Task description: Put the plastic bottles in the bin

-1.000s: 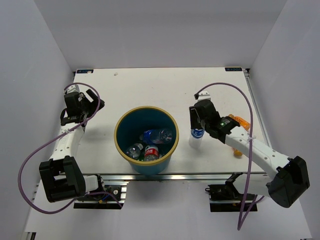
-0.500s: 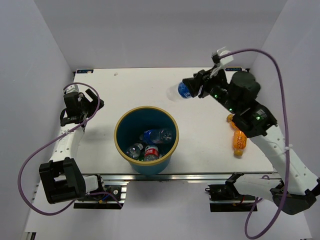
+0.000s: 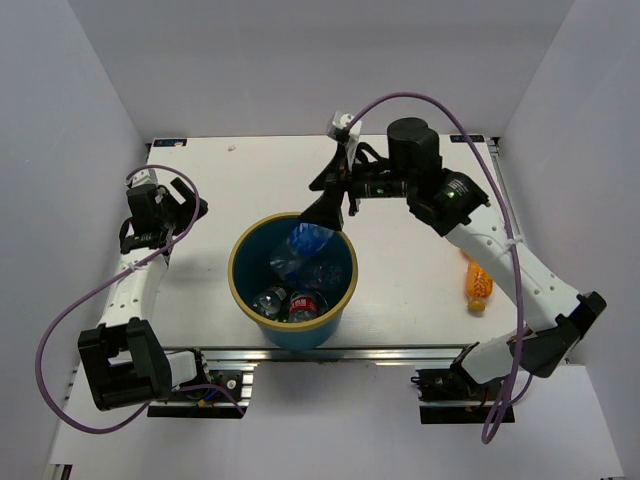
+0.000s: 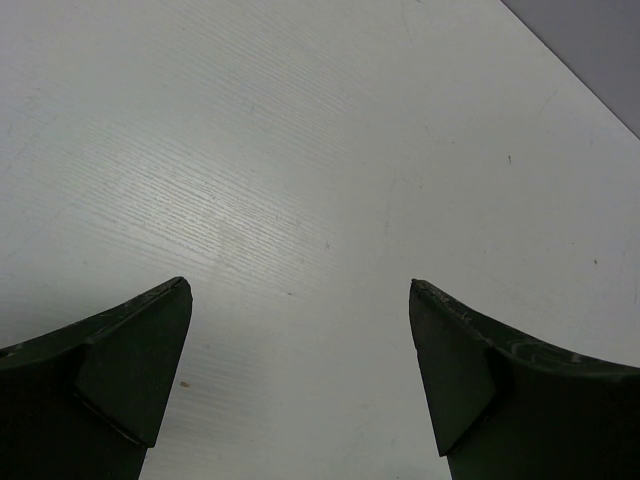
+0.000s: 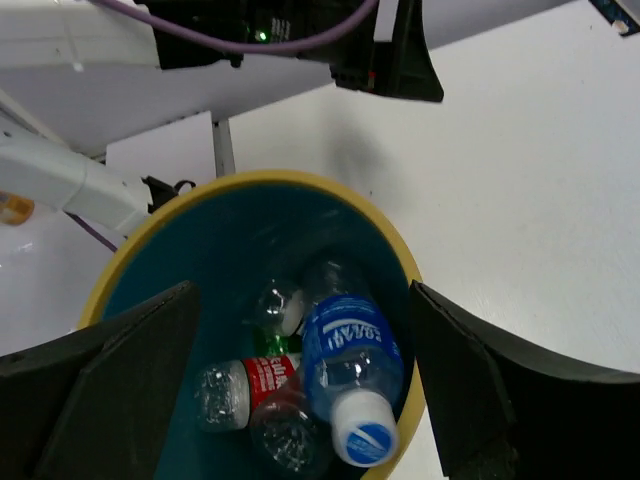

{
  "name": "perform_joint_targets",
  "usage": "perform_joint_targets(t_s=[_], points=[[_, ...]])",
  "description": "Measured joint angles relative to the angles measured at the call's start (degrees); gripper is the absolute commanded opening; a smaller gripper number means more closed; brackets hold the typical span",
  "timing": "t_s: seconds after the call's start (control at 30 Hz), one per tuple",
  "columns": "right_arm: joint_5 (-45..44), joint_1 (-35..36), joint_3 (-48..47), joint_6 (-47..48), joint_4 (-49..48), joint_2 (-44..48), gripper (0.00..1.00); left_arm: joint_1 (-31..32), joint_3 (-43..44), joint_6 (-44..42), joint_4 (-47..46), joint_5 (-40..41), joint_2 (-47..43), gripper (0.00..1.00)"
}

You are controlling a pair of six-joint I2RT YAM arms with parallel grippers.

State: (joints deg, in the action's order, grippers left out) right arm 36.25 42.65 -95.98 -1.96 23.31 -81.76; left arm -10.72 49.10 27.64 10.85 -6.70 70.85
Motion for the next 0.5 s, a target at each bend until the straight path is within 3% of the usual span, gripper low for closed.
perform_joint_targets(t_s=[0.23, 0.5], points=[[0.63, -7.15, 1.51, -1.88, 0.61, 1.11, 0.89, 0.00, 0.02, -0.68, 0.11, -0.74, -0.46, 0.98], [-10.19, -32.59, 9.62, -5.86, -0.83, 4.44, 0.89, 0.00, 4.70, -1.07, -0.37, -2.71, 0.66, 0.98]])
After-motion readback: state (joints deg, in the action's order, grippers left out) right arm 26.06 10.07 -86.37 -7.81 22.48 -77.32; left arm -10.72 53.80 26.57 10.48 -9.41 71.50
